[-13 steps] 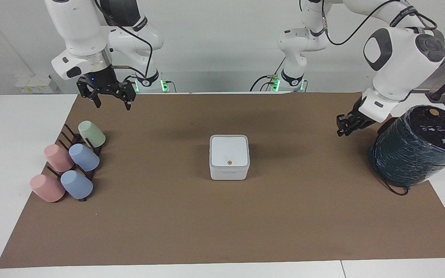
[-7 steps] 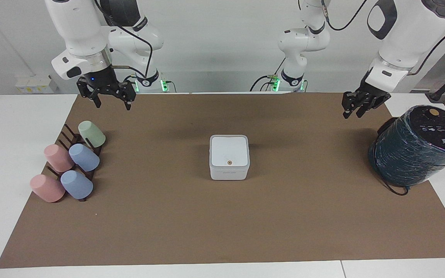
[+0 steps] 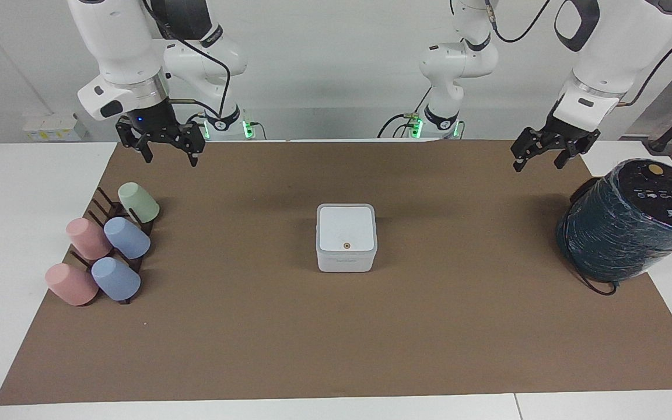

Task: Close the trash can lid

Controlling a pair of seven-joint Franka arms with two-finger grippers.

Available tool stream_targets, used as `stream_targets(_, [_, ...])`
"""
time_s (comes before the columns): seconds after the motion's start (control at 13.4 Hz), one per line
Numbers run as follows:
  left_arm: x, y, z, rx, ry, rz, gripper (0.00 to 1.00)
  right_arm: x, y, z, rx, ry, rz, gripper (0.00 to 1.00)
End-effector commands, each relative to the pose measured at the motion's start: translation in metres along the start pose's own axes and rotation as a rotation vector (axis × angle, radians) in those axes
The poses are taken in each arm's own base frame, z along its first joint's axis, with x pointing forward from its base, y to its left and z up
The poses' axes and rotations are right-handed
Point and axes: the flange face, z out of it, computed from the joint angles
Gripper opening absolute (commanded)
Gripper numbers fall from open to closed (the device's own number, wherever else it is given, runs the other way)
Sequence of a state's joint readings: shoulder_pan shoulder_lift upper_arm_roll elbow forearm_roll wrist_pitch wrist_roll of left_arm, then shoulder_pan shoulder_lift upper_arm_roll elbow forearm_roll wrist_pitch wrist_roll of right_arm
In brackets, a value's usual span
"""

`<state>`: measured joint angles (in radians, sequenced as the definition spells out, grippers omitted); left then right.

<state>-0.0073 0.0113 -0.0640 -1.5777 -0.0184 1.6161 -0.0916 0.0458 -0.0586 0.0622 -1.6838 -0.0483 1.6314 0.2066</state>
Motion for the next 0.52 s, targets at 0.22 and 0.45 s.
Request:
stream_targets(0.22, [-0.0058,-0.0019,0.0003,0.047,0.001,0.021,1.00,-0.0047,0.0034,-0.0014,0.017,-0.007,-0.012,1.00])
stream_targets(0.45, [-0.0058,0.0002,0.0002,0.051,0.003,0.027,1.00,-0.0047,0.0034,-0.0014,0.017,-0.007,-0.012,1.00])
